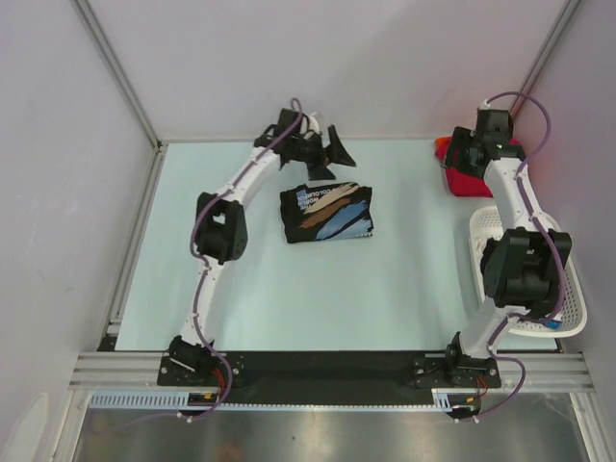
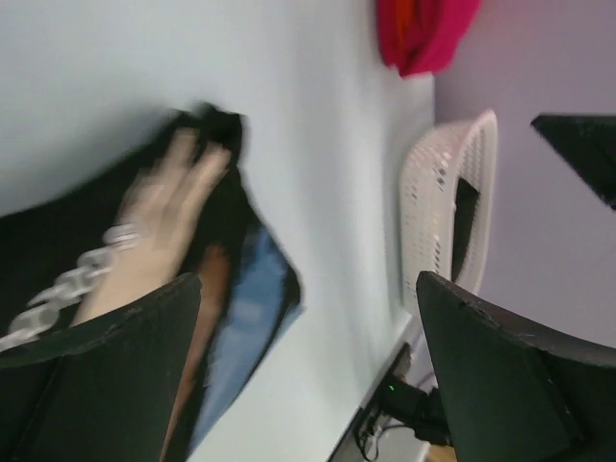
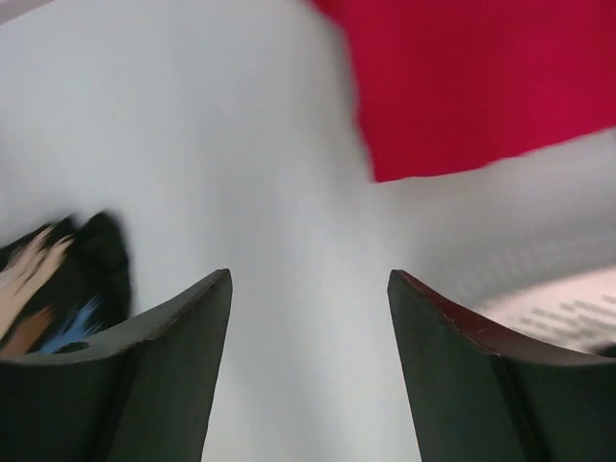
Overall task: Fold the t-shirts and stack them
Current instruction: Put the neatly folded tshirt into the corner of the board with the right arm
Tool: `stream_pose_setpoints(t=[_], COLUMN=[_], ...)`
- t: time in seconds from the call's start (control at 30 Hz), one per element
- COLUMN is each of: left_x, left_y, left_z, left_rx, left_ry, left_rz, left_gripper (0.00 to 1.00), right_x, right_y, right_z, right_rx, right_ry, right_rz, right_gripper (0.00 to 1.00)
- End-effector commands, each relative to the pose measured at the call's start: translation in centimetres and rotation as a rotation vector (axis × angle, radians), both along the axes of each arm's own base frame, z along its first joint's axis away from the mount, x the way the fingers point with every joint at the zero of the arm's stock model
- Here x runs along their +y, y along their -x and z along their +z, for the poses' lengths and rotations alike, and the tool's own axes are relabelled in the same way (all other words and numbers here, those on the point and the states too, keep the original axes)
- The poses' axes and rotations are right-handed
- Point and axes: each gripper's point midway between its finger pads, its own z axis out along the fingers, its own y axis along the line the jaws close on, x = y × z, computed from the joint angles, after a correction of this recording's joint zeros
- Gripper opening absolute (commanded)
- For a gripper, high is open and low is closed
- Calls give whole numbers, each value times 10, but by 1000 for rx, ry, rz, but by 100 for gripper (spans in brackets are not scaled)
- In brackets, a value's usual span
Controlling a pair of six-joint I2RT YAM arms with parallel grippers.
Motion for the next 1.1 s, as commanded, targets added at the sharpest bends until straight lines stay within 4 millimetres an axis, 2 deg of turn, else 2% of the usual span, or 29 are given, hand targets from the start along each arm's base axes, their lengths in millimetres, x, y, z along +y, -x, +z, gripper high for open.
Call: stream_pose_setpoints(t=[0.0, 0.03, 0.07, 0.1, 0.13, 0.17, 0.2, 0.23, 0.27, 0.33, 0.4, 0.6, 0.7, 0.97, 1.07], left_x=[114, 141, 158, 176, 195, 204, 211, 218, 220, 226, 231, 237, 238, 234, 230], left_y=[-32, -36, -29, -27, -26, -19, -10, -5, 1, 17, 33, 73, 84, 87, 83], left_z=[69, 67, 70, 56, 51, 55, 36, 30, 25, 7, -9, -56, -73, -89, -90], left_rx=[-153, -161, -148, -122, -121, -121, -77, -74, -62, -26, 9, 140, 183, 221, 223], left_ry=[-132, -176, -213, -276, -315, -338, -366, -388, -404, -447, -484, -536, -550, -558, -550], left_rz=[208, 247, 272, 311, 328, 341, 338, 330, 327, 304, 290, 237, 223, 206, 208], left_gripper=[100, 100, 100, 100, 100, 100, 100, 100, 100, 100, 100, 100, 100, 100, 100], right_x=[97, 111, 120, 139, 144, 146, 167, 180, 185, 199, 207, 229, 235, 246, 251], right_y=[-9, -12, -10, -5, -4, -5, -7, -5, -6, -4, -3, 2, 5, 14, 16], right_z=[-23, -41, -49, -54, -73, -77, -77, -80, -91, -96, -110, -123, -129, -143, -150], right_rx=[100, 158, 195, 227, 282, 290, 280, 299, 326, 360, 392, 435, 454, 515, 549], right_ry=[-366, -427, -458, -526, -560, -580, -617, -650, -680, -723, -729, -758, -756, -759, -709], right_rz=[313, 356, 380, 432, 427, 423, 473, 485, 478, 503, 506, 534, 539, 560, 563], right_gripper=[70, 70, 69, 68, 67, 67, 67, 67, 67, 66, 67, 67, 67, 67, 67])
